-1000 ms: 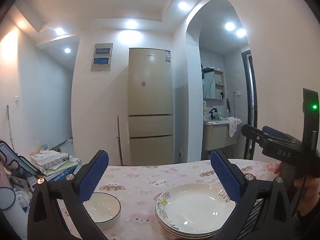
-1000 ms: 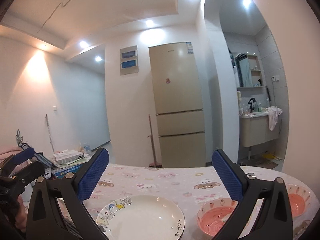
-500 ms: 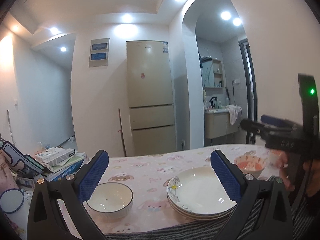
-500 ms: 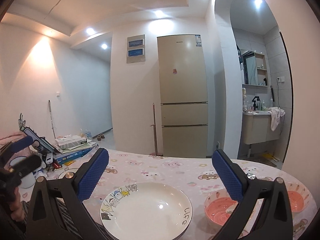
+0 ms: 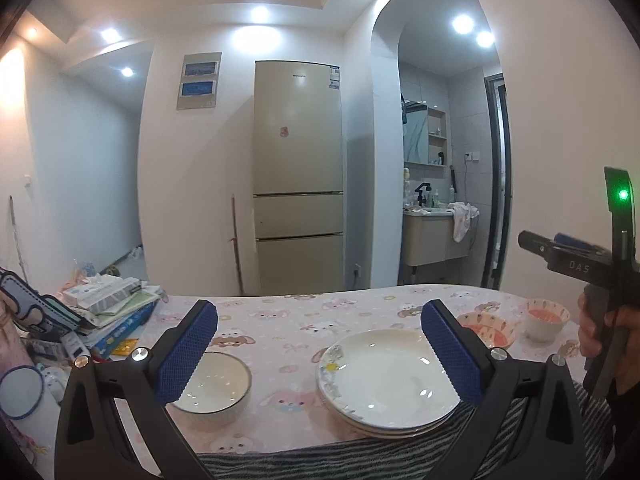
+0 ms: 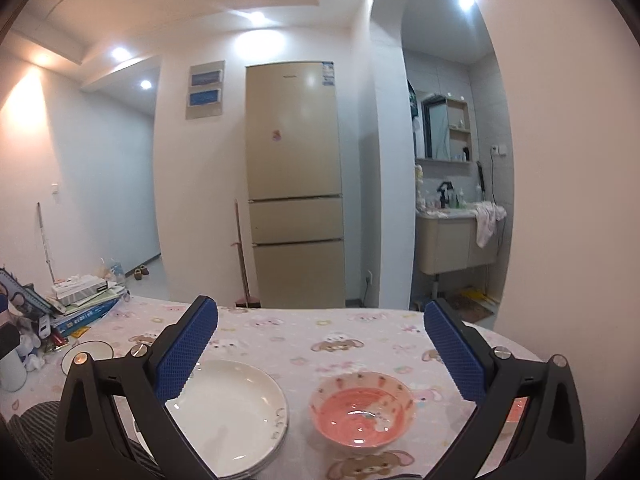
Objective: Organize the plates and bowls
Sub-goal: 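Raise both grippers and move them toward the pink strawberry bowl, then lower both grippers to the rim of the pink strawberry bowl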
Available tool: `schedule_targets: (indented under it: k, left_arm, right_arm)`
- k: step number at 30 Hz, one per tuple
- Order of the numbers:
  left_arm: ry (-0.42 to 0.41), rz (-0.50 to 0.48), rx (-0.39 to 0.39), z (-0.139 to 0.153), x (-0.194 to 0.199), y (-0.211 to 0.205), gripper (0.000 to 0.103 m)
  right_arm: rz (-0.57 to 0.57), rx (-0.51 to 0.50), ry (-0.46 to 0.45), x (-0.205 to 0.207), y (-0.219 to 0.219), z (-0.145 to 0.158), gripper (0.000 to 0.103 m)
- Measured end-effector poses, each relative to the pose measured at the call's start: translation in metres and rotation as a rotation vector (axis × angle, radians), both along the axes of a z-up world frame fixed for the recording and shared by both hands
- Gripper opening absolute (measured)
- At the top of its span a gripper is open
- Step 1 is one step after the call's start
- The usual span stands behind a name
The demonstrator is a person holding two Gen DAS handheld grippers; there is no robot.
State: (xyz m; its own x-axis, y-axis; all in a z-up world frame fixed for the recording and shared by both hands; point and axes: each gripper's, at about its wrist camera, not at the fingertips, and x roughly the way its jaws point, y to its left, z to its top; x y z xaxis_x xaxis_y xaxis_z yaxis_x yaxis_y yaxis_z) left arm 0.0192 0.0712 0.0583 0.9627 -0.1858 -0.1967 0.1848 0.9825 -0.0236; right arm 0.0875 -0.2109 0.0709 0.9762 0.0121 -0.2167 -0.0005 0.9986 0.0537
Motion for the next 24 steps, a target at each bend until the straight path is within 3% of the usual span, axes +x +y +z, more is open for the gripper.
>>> schedule_targets:
  k: [4,8,13,18,24]
  left_arm:
    - [-0.004,-0.052,-0.039,0.011,0.014,-0.018,0.103]
    - [-0.038,-0.068,-0.015,0.011,0.025,-0.044,0.103]
    - [0.085,-0.163,-0.034,0.004,0.060,-0.081,0.103]
    - [0.106,-0.221,0.031,0.002,0.081,-0.123,0.103]
    - [0.242,-0.295,0.046,-0.011,0.108,-0.168,0.103]
  right_arm:
    - [0.002,0.074,0.053,0.002,-0.027,0.003,0.103]
    - [0.006,0.068,0.117,0.008,-0.041,-0.008,0.103]
    - [-0.030,0.077,0.280,0.029,-0.058,-0.029,0.100]
    - [-0.074,0.142,0.282,0.025,-0.091,-0.033,0.098]
    - [-0.095,0.157,0.326,0.024,-0.120,-0.042,0.093]
